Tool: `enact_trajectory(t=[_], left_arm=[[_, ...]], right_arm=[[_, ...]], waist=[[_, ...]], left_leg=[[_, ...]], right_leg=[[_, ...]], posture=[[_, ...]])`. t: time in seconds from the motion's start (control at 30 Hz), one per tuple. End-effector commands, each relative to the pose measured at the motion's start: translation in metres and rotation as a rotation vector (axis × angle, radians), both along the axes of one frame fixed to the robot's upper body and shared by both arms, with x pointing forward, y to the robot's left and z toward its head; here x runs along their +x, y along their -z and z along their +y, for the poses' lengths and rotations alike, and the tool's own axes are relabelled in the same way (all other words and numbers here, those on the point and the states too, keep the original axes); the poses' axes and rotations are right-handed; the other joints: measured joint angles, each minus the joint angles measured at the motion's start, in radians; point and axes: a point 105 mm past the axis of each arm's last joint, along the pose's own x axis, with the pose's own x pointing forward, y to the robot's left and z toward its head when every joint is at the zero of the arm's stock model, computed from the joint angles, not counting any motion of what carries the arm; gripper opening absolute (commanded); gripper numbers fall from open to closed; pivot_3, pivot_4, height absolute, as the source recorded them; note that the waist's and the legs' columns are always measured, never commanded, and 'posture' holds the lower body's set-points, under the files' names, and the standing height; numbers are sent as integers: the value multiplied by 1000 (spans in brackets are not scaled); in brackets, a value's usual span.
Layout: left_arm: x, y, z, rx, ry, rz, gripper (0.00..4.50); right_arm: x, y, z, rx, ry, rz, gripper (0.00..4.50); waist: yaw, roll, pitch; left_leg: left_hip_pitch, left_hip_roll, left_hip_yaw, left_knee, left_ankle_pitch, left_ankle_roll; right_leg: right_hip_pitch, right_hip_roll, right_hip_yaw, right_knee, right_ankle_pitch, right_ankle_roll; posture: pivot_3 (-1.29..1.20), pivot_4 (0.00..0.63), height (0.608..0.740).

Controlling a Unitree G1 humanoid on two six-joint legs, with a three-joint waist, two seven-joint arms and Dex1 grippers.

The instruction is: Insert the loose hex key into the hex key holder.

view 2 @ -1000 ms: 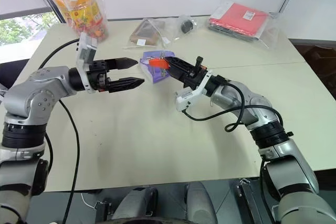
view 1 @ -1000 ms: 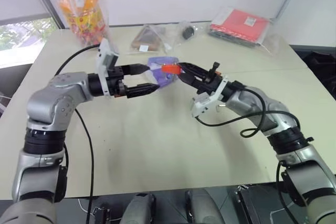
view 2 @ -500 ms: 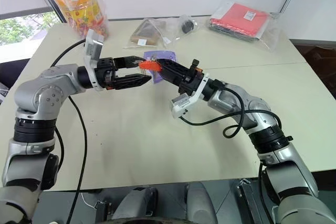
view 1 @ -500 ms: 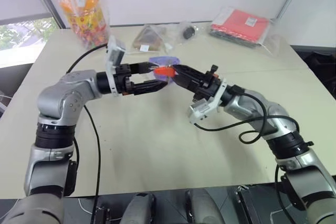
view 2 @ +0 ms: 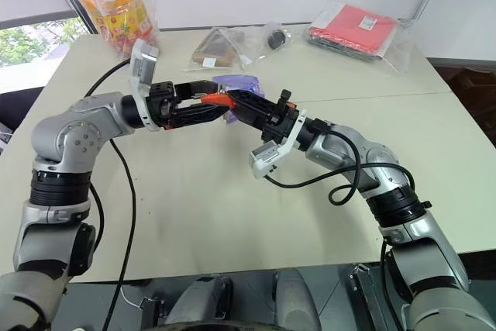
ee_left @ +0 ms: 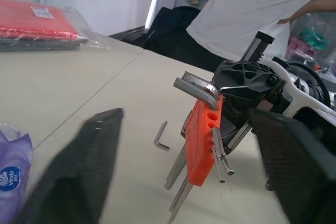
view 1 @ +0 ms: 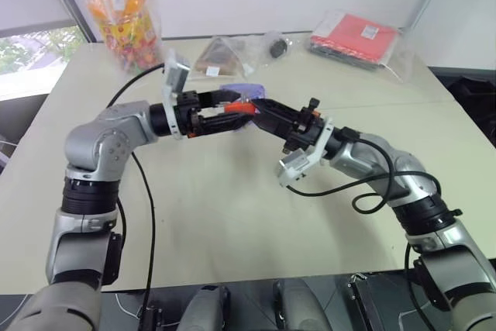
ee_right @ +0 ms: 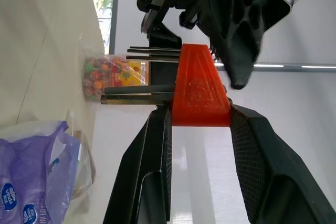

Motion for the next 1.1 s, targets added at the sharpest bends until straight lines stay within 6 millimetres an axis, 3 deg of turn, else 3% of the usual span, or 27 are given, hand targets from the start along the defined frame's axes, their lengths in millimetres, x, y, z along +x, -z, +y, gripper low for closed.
enact_trajectory(t=[0.03, 0.17, 0.63, 0.87, 0.97, 1.1], left_arm=[[-1, -10, -1, -14, 10, -41, 2086], [-1, -8, -5, -10, 22, -36, 32], [-1, -5, -10, -4, 34, -36, 32], [-2, -3, -9, 4, 28, -42, 0], [-2, -3, -8, 16, 13, -66, 0], [-1, -3, -4, 51, -35, -142, 0]], right_arm=[[-9, -17, 1, 54, -36, -39, 1028], [-12, -15, 5, 49, -49, -31, 1028], [-7, -14, 3, 37, -37, 16, 1028], [0, -1, 1, -30, 1, 88, 4289], [4, 7, -4, -55, 22, 171, 4289], [23, 13, -31, -45, 132, 379, 4289]], waist=[[0, 0, 0], [1, 0, 0], [1, 0, 0], [0, 0, 0], [1, 0, 0], [1, 0, 0]], left_leg=[[0, 0, 0, 0, 0, 0], [0, 0, 0, 1, 0, 0], [0, 0, 0, 3, 0, 0], [0, 0, 0, 4, 0, 0], [0, 0, 0, 4, 0, 0], [0, 0, -1, 5, 0, 0]], right_leg=[[0, 0, 0, 0, 0, 0], [1, 0, 0, 0, 0, 0], [2, 0, 0, 0, 0, 0], [2, 0, 0, 0, 0, 0], [2, 0, 0, 0, 0, 0], [3, 0, 0, 0, 0, 0]], posture=[[0, 150, 740], [0, 150, 740], [0, 150, 740], [0, 150, 740], [0, 150, 740], [0, 150, 740]])
